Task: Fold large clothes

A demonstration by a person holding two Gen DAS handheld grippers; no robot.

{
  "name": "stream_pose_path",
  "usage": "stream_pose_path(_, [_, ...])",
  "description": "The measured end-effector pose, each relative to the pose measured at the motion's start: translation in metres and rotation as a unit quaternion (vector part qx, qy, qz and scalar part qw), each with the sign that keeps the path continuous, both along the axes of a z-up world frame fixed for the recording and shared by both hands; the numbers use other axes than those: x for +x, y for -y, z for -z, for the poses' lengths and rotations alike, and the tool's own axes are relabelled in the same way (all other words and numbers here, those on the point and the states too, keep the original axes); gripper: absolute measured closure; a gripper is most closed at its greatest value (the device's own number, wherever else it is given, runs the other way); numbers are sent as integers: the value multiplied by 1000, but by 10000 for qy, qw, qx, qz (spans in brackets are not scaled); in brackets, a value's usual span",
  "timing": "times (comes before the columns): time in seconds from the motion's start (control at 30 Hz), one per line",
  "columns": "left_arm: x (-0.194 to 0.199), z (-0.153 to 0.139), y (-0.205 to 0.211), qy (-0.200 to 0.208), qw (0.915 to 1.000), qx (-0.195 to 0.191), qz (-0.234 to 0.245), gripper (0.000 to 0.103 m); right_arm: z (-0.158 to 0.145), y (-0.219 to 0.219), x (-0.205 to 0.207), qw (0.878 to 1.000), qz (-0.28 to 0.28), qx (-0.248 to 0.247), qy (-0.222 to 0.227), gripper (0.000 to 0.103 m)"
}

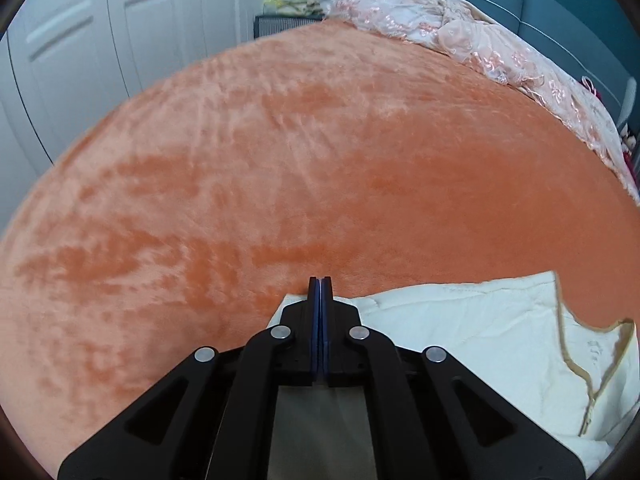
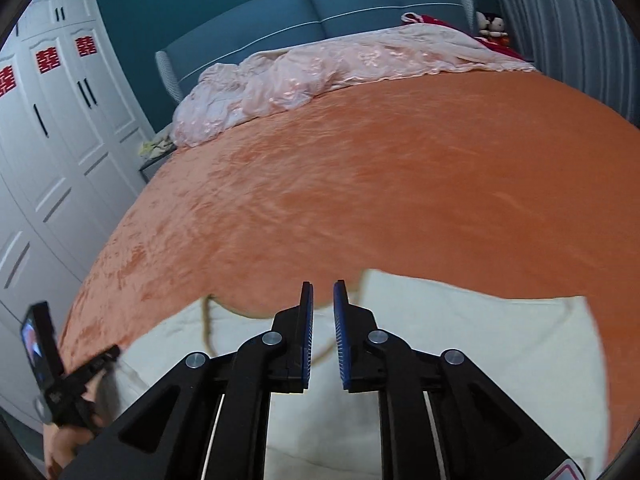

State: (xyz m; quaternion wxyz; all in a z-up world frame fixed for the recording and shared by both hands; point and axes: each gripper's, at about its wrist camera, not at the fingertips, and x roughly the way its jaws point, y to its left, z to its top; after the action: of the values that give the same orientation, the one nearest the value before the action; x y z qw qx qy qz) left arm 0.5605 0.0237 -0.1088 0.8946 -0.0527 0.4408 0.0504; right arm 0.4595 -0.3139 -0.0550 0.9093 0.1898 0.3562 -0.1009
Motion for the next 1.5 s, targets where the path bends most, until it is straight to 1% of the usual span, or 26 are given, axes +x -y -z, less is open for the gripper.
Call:
stream_pose_path(0.07, [-14, -28, 29, 254, 9985, -92, 476, 103, 7, 38, -22, 9989, 338, -173, -259, 88])
stream_pose_path(0.13, [-21, -52, 73, 325, 9932, -280, 1086, 99, 16, 73, -38, 9968, 686, 17, -405, 86])
stream_pose_path(0.17, [-23, -60, 98, 290, 9890, -416, 1392, 88, 22, 89, -45, 9950, 872, 152, -470, 86])
stream_pose_path(0.2, [-24, -66, 124, 218, 9841, -553, 1674, 67, 27, 103, -50, 9926, 1051, 303, -528, 82])
stream_pose_path(0.23, [-24, -68, 147, 141, 9796, -657, 1892, 58, 33, 114, -56, 9899, 1227, 440, -551, 79])
stream_pose_path(0.27, [-26, -67, 170, 106, 9760, -704, 2056, 55, 37, 124, -60, 9874, 1373, 561, -551, 68])
stream_pose_path(0.3, [-27, -64, 194, 59, 9727, -640, 2231, 55, 43, 132, -64, 9853, 1467, 630, -601, 57])
stream_pose_path(0.4, [-23, -38, 259, -448, 9615, -456, 2672, 56, 58, 140, -60, 9842, 1287, 894, -820, 57])
stream_pose_path(0.43, [-21, -28, 274, -615, 9595, -484, 2707, 56, 62, 140, -58, 9851, 1138, 932, -895, 61])
stream_pose_path(0.47, [-19, -21, 284, -716, 9580, -522, 2728, 56, 64, 137, -56, 9866, 1013, 892, -914, 72])
stream_pose_path(0.5, [-17, -14, 292, -795, 9592, -476, 2671, 61, 63, 136, -57, 9881, 999, 762, -891, 84])
stream_pose_path(0.53, [-16, -9, 298, -846, 9598, -427, 2641, 69, 61, 134, -57, 9895, 963, 684, -832, 87])
stream_pose_path(0.57, [-16, -5, 304, -901, 9588, -420, 2661, 96, 58, 132, -60, 9907, 939, 632, -752, 91])
stream_pose_path(0.6, [-15, -2, 309, -959, 9580, -403, 2674, 103, 54, 131, -64, 9921, 925, 541, -655, 93])
stream_pose_path(0.73, [-20, 5, 318, -698, 9662, -12, 2483, 103, 51, 122, -67, 9926, 1022, 72, -655, 95])
stream_pose_path(0.83, [-14, 17, 308, -723, 9717, -30, 2248, 103, 65, 124, -64, 9903, 1096, 105, -852, 96])
stream_pose_path(0.9, [-11, 22, 303, -694, 9713, -118, 2274, 103, 72, 125, -61, 9892, 1093, 72, -979, 95])
stream_pose_path(1.03, [-17, 24, 307, -487, 9694, 168, 2400, 103, 78, 127, -57, 9873, 1159, -38, -1087, 93])
stream_pose_path(1.1, [-17, 21, 304, -446, 9704, 198, 2367, 103, 72, 132, -65, 9858, 1444, 61, -855, 86])
stream_pose_path(1.17, [-19, 9, 290, -271, 9740, 197, 2241, 103, 53, 134, -80, 9808, 1885, -103, -496, 80])
stream_pose_path(1.23, [-21, -9, 266, 50, 9754, 297, 2183, 102, 24, 128, -91, 9773, 2079, -390, -117, 79])
stream_pose_path(1.3, [-20, -24, 238, 311, 9759, 590, 2076, 102, 3, 111, -79, 9878, 1502, -411, 78, 81])
stream_pose_path(1.37, [-13, -30, 210, 304, 9781, 657, 1953, 102, -4, 85, -52, 9981, 580, -203, 1, 84])
stream_pose_path(1.43, [0, -24, 184, 44, 9827, 523, 1775, 102, 7, 48, -17, 9981, -436, 249, -359, 91])
stream_pose_path(1.47, [4, -21, 175, -50, 9849, 419, 1680, 102, 16, 30, -2, 9946, -798, 422, -502, 96])
stream_pose_path(1.5, [8, -17, 168, -162, 9858, 298, 1646, 102, 24, 13, 10, 9921, -1002, 388, -646, 97])
